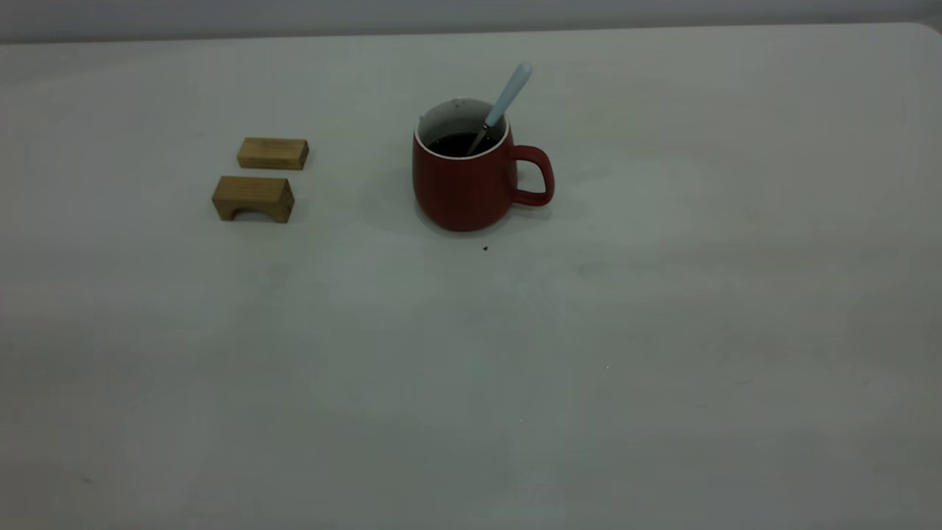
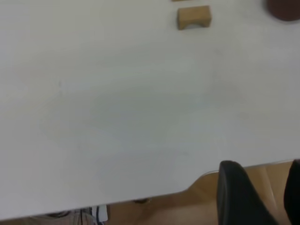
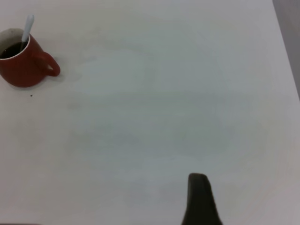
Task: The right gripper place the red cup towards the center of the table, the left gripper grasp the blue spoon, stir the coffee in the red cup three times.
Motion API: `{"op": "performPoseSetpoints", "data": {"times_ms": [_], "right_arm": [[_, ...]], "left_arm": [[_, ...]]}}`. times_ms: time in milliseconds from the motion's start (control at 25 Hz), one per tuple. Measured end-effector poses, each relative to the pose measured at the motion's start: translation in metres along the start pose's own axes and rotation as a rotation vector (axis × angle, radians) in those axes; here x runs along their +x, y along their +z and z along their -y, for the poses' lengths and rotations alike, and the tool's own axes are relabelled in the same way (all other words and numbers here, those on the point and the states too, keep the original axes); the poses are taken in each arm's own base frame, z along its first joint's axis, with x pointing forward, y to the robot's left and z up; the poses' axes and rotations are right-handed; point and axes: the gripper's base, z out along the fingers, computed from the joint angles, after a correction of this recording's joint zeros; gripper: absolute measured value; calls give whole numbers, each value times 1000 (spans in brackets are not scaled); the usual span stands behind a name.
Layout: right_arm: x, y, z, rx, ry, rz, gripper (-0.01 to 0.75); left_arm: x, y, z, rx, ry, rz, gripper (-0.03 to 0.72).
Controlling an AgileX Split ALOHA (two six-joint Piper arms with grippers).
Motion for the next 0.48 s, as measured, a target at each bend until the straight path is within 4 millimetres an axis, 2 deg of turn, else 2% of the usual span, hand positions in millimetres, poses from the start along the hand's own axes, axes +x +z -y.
{"op": "performPoseSetpoints", "data": {"times_ms": [160, 480], "right_arm": [[0, 0, 0, 0, 0, 0, 572], [0, 0, 0, 0, 0, 0, 572]], "left_arm": [[16, -4, 1, -41, -32, 81, 322], [17, -5, 1, -54, -35, 88, 322]]}}
